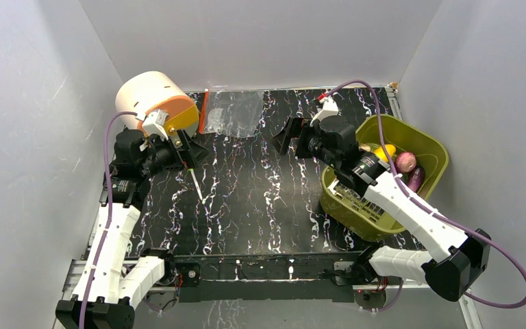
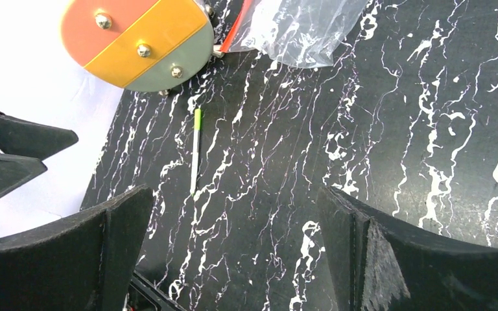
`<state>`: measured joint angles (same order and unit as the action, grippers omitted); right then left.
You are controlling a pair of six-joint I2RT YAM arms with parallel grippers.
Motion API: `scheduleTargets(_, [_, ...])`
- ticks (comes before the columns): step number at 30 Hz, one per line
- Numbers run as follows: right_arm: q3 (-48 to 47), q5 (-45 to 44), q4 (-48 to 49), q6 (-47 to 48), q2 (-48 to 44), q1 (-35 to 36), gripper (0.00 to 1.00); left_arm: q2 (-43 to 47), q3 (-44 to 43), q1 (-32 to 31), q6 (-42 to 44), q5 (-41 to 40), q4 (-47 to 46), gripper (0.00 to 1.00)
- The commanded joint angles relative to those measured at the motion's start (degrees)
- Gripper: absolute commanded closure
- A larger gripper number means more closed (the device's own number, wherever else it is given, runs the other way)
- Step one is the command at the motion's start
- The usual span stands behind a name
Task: Place the food in the zip-top bag and seal the zipper
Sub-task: Move the zipper food storage bag to the center of the board.
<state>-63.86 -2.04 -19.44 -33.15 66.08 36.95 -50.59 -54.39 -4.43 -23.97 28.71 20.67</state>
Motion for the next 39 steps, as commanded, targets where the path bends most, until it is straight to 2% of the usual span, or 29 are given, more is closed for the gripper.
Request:
scheduleTargets(1, [-0.2, -0.8, 5.1, -1.0, 0.7, -0.2, 0.03, 1.2, -1.1, 0.3, 0.7, -0.7, 0.9, 0.02])
scheduleTargets(11, [-7.7, -10.0, 7.3, -2.1, 13.2, -0.2, 0.08, 1.3, 2.6, 0.2, -0.1, 3.0, -1.7, 0.02])
scheduleTargets(18, [-9.0, -8.3, 18.0, -3.9, 23.8, -0.2, 0.24, 3.3, 6.6, 0.2, -1.5, 4.1, -5.4, 0.02])
scheduleTargets(24, [-16.7, -11.6, 18.3, -5.3, 36.5, -0.3, 0.43, 3.9, 9.4, -0.2, -0.1, 1.7, -4.8, 0.02])
scheduleTargets(29, [-21.6, -14.5, 20.1, -7.3, 44.1, -0.3, 0.5, 9.1, 15.0, -0.7, -0.2, 3.3, -8.7, 0.02])
scheduleTargets(34, [-28.6, -16.6, 20.0, -8.3, 51.8, -0.3, 0.5, 13.2, 15.6, -0.9, 1.3, 4.6, -9.7, 0.02])
scheduleTargets(39, [-34.6, -20.7, 18.4, -9.6, 58.2, -0.4, 0.47, 13.5, 15.8, -0.9, 1.4, 5.2, -9.4, 0.02])
